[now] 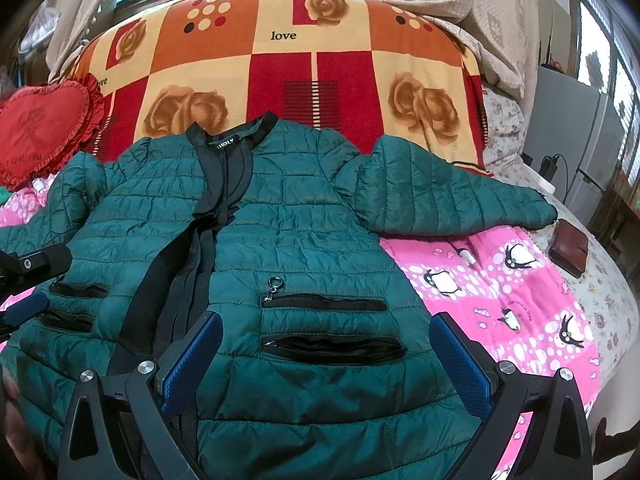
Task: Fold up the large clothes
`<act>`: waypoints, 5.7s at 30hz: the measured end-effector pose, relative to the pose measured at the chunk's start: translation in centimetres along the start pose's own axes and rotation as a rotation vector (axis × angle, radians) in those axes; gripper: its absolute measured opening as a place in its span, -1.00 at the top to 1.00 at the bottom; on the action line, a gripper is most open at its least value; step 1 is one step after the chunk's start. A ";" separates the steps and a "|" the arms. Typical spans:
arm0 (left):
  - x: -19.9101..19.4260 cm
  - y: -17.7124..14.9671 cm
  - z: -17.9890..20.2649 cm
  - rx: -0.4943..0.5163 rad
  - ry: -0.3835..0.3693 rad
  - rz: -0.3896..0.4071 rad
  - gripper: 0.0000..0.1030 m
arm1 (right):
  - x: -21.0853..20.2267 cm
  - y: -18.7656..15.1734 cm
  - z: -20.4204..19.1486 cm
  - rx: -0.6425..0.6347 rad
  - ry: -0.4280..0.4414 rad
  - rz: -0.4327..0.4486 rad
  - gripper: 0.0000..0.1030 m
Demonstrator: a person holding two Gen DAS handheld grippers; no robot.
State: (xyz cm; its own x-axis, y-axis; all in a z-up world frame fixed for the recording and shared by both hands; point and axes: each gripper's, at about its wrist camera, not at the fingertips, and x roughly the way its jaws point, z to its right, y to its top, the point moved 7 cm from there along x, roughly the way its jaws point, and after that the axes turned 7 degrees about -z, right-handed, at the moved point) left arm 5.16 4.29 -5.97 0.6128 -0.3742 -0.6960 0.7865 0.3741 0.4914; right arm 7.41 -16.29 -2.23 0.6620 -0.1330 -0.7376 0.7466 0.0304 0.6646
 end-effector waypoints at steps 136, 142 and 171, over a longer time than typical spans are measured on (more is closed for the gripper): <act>9.1 4.7 -6.0 0.201 0.460 -0.147 -0.99 | 12.4 0.1 -5.3 -0.078 0.143 -0.227 -1.00; 8.4 4.7 -5.4 0.193 0.443 -0.126 -0.99 | 10.8 1.3 -4.1 -0.021 0.187 -0.139 -0.99; 0.4 5.4 -1.5 0.242 0.373 0.178 -0.99 | 0.5 3.5 -2.1 0.050 0.199 0.236 -0.99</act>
State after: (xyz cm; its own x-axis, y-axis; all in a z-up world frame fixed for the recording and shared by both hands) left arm 9.50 7.45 -4.41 0.7051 0.0243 -0.7087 0.6942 0.1802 0.6969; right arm 10.49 -14.17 -0.54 0.8202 0.0692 -0.5679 0.5699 -0.0119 0.8216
